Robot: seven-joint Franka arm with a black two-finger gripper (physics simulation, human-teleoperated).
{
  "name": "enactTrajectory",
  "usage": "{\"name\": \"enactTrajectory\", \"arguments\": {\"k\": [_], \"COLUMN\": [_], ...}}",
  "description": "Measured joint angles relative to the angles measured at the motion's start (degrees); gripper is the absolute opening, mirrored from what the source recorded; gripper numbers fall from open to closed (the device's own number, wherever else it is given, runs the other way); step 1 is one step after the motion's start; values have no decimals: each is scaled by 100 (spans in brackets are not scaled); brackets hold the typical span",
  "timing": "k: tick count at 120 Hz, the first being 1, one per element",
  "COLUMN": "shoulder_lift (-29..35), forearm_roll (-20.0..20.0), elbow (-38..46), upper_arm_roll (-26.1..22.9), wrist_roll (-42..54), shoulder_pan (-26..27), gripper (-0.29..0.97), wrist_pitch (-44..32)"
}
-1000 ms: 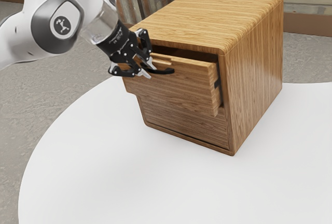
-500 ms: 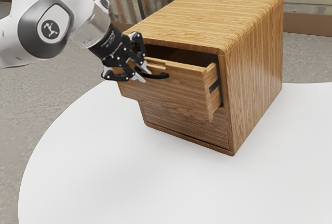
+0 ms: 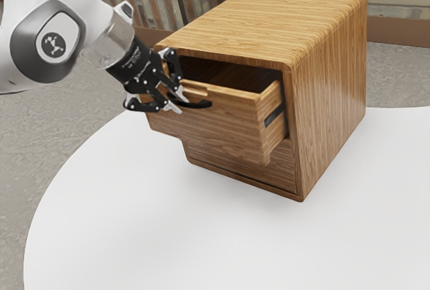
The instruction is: Pull the drawer handle with one arm to open the drawer
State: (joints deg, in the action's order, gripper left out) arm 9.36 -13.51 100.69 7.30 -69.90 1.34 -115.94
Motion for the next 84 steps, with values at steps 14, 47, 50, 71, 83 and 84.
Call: {"name": "enactTrajectory", "arguments": {"k": [14, 47, 50, 71, 83, 84], "shoulder_lift": [79, 327, 353, 441, 543, 551], "forearm_roll": [0, 1, 3, 5, 8, 8], "elbow": [95, 319, 349, 450, 532, 538], "upper_arm_roll": [0, -1, 0, 0, -1, -1], "wrist_roll": [0, -1, -1, -1, -1, -1], "shoulder_pan": [-1, -13, -15, -28, -30, -30], "gripper": [2, 1, 1, 1, 1, 1], "wrist_pitch": [-2, -4, -4, -8, -9, -9]}}
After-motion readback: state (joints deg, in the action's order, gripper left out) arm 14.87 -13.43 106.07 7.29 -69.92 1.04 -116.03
